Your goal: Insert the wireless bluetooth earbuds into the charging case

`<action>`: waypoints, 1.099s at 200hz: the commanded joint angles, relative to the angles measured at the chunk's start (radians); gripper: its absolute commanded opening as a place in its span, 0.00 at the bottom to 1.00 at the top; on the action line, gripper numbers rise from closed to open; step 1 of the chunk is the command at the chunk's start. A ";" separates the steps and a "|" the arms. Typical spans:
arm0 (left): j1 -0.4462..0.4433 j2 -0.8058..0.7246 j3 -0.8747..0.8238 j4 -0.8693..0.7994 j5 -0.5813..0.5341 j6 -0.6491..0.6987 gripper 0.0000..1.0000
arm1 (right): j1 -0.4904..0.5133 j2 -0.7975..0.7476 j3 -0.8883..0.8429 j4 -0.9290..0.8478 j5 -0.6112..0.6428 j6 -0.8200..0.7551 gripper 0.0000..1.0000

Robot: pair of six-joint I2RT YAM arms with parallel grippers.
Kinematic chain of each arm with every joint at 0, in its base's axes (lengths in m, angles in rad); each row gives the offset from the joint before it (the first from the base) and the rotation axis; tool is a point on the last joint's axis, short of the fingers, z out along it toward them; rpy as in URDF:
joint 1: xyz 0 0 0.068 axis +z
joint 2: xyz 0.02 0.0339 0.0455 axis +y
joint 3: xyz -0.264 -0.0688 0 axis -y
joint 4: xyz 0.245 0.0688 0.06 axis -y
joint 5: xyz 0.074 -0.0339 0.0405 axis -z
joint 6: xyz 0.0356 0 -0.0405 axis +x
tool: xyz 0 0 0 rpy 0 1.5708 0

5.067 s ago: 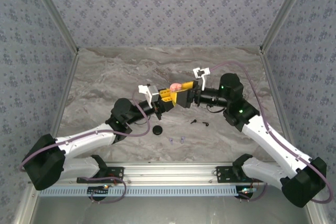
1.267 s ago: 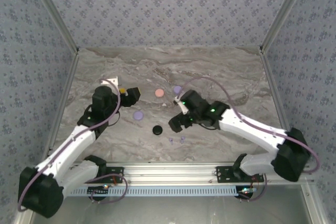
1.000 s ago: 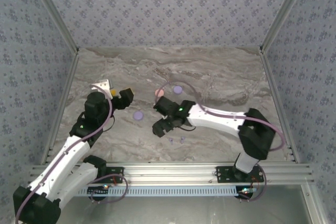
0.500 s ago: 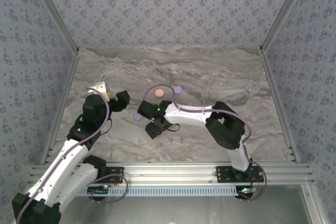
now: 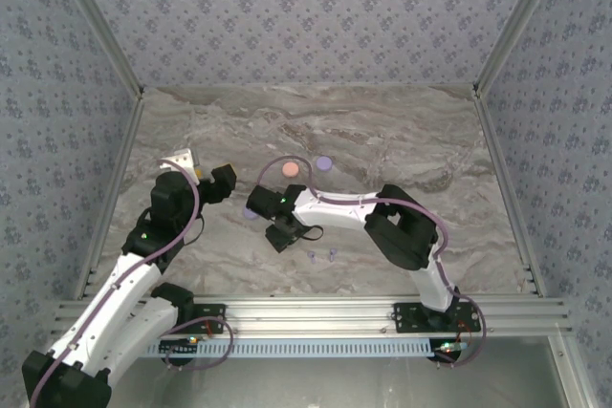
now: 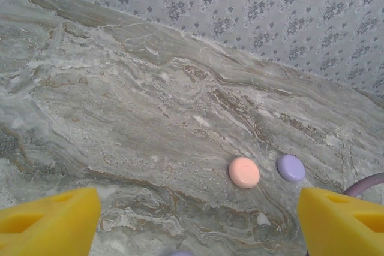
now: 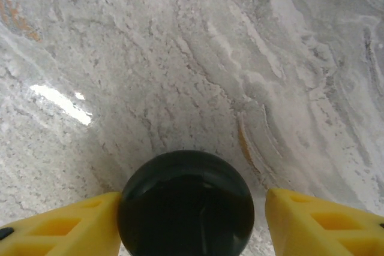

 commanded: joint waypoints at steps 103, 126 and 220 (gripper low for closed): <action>0.008 0.016 0.024 -0.002 0.071 0.021 0.85 | -0.022 -0.175 -0.125 0.111 0.069 -0.109 0.48; 0.008 0.042 0.033 0.025 0.166 0.021 0.84 | -0.051 -0.332 -0.219 0.189 0.122 -0.184 0.47; -0.009 0.298 0.176 0.217 0.823 -0.038 0.79 | -0.217 -0.949 -0.588 0.619 0.019 -0.677 0.46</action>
